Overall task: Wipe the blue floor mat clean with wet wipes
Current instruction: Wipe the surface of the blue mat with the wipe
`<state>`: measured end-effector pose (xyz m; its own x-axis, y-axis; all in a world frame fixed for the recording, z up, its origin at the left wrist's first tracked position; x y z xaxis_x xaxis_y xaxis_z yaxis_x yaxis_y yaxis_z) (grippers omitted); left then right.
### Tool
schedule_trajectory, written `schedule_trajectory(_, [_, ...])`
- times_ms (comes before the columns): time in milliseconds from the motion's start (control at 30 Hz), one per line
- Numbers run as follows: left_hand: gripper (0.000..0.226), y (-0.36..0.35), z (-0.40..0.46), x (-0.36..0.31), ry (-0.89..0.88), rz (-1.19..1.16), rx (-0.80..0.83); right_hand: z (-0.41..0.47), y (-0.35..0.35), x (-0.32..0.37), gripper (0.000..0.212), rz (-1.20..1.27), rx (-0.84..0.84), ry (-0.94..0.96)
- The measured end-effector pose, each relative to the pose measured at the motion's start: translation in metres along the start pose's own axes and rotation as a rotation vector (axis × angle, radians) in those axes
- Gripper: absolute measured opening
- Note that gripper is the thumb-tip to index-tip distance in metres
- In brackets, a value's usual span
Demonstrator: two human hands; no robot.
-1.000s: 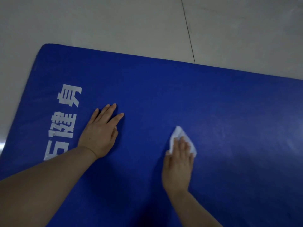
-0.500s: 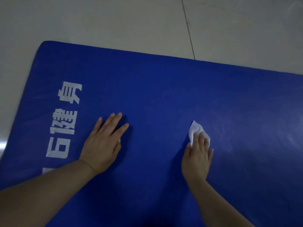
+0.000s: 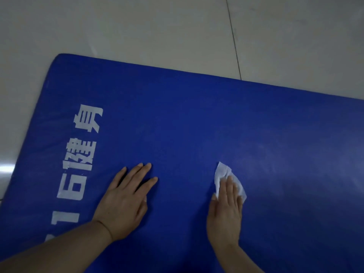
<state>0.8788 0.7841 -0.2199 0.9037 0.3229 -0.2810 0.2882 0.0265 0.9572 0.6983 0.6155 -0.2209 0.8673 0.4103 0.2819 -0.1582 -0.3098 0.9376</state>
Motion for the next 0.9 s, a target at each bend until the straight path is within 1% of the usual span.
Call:
schedule_trajectory(33, [0.051, 0.0, 0.0, 0.0, 0.002, 0.0, 0.007, -0.002, 0.0, 0.006, 0.054, -0.011, -0.001, 0.0])
schedule_trajectory(67, [0.051, 0.0, 0.0, 0.0, 0.006, -0.001, 0.011, -0.006, -0.003, 0.018, 0.058, -0.029, 0.013, 0.051])
schedule_trajectory(100, [0.051, 0.002, 0.0, 0.0, 0.01, 0.002, 0.012, -0.013, -0.008, 0.033, 0.061, -0.049, 0.038, 0.15])
schedule_trajectory(167, [0.052, 0.002, 0.001, 0.001, 0.008, 0.016, 0.019, -0.027, -0.022, 0.057, 0.061, -0.111, 0.099, 0.42])
schedule_trajectory(200, [0.052, 0.002, 0.0, 0.0, 0.007, 0.018, 0.027, -0.028, -0.023, 0.062, 0.062, -0.134, 0.118, 0.496])
schedule_trajectory(233, [0.052, 0.001, 0.0, 0.0, 0.006, 0.017, 0.032, -0.022, -0.022, 0.062, 0.062, -0.13, 0.119, 0.486])
schedule_trajectory(333, [0.052, 0.001, 0.0, 0.0, 0.011, 0.01, 0.038, 0.007, -0.009, 0.038, 0.058, -0.048, 0.035, 0.178])
schedule_trajectory(367, [0.052, 0.002, 0.0, 0.0, 0.015, 0.007, 0.041, 0.012, -0.006, 0.03, 0.057, -0.031, 0.03, 0.104])
schedule_trajectory(400, [0.052, 0.002, 0.0, 0.0, 0.019, 0.007, 0.045, 0.015, -0.005, 0.027, 0.057, -0.025, 0.042, 0.073])
schedule_trajectory(633, [0.055, 0.001, 0.003, -0.001, 0.025, -0.008, 0.097, 0.017, -0.006, 0.026, 0.057, -0.036, 0.09, 0.051])
schedule_trajectory(700, [0.056, 0.001, 0.004, -0.001, 0.016, 0.0, 0.116, 0.018, -0.004, 0.026, 0.058, -0.015, 0.126, 0.045])
schedule_trajectory(833, [0.057, -0.001, 0.004, 0.0, 0.008, 0.014, 0.142, 0.019, 0.002, 0.027, 0.066, 0.032, 0.223, 0.068])
schedule_trajectory(900, [0.057, 0.0, 0.005, -0.001, 0.015, 0.016, 0.132, 0.019, 0.003, 0.025, 0.073, 0.02, 0.238, 0.071])
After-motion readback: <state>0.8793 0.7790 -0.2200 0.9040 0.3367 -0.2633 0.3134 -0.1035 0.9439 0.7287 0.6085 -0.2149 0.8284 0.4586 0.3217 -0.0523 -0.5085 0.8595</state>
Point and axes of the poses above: each hand's wrist, its own z-axis towards the middle knuckle, its own y-axis out of the back of the hand, x = y × z, the point moved 3 cm from there along z, towards the middle knuckle, and after that the axes turned 6 degrees about -y, right-handed, at the moved point
